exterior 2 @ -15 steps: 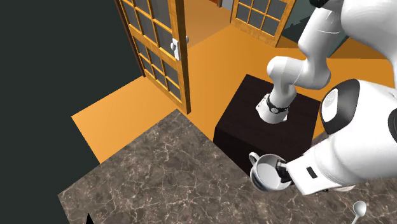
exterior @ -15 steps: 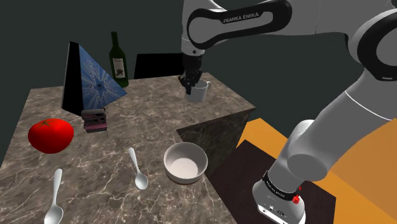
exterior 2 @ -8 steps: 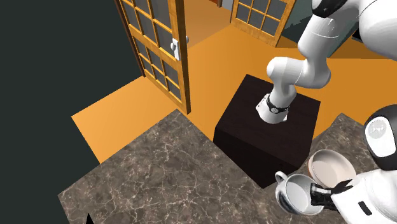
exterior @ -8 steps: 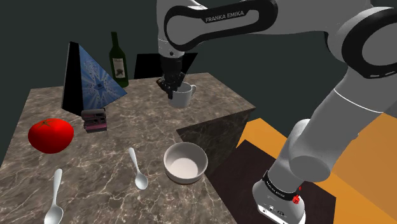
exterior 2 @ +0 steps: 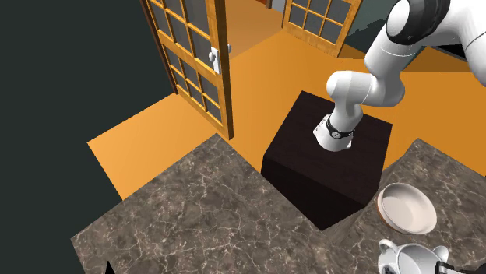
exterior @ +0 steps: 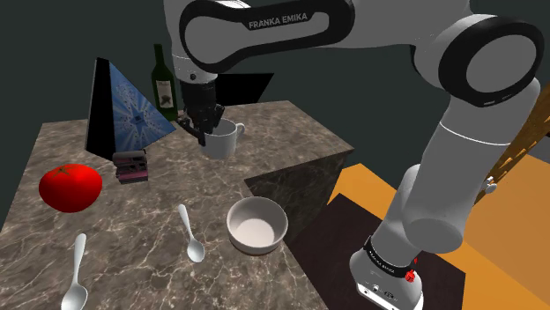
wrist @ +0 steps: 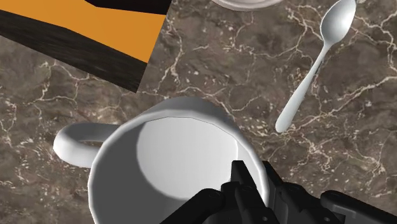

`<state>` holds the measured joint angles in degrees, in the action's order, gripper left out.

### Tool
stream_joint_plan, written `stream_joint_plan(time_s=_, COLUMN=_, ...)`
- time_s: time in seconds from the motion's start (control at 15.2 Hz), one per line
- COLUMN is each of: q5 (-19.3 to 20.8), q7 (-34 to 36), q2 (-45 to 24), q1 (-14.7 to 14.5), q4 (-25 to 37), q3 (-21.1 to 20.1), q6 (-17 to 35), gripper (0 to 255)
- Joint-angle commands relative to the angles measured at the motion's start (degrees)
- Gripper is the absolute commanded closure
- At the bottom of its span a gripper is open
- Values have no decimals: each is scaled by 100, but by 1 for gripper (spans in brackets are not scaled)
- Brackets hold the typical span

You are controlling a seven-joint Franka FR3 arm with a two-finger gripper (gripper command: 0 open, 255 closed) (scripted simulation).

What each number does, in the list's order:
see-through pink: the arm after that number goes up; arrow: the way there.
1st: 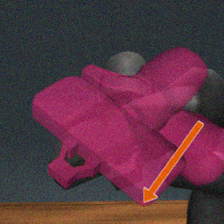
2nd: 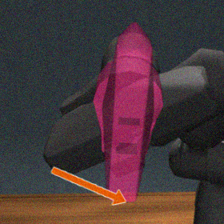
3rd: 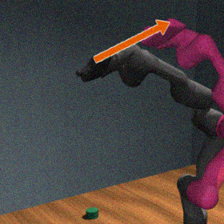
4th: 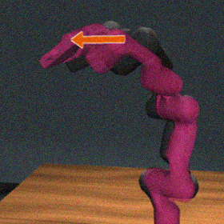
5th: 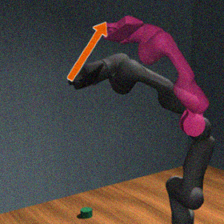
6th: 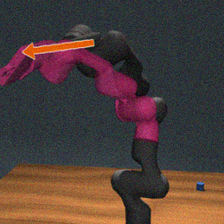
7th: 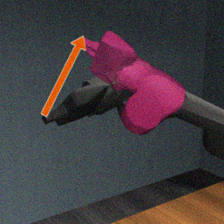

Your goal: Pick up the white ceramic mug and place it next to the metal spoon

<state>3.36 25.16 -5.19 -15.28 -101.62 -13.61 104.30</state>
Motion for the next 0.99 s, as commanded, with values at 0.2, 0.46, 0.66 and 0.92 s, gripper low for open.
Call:
stream_joint_plan(time_s=0.2, q5=75, q7=262, q2=-301, q1=-137, q4=155, q3=-94, q6=128, gripper=255)
stream_joint_plan(time_s=0.46, q5=95, q7=282, q2=-352, q1=-136, q4=-89, q3=-90, q6=422, gripper=255)
stream_joint_plan(time_s=0.66, q5=114, q7=300, q2=-403, q1=-137, q4=-258, q3=-86, q6=639, gripper=255)
stream_joint_plan(time_s=0.92, q5=145, q7=328, q2=-487, q1=-140, q4=-463, q3=-81, q6=924, gripper=255)
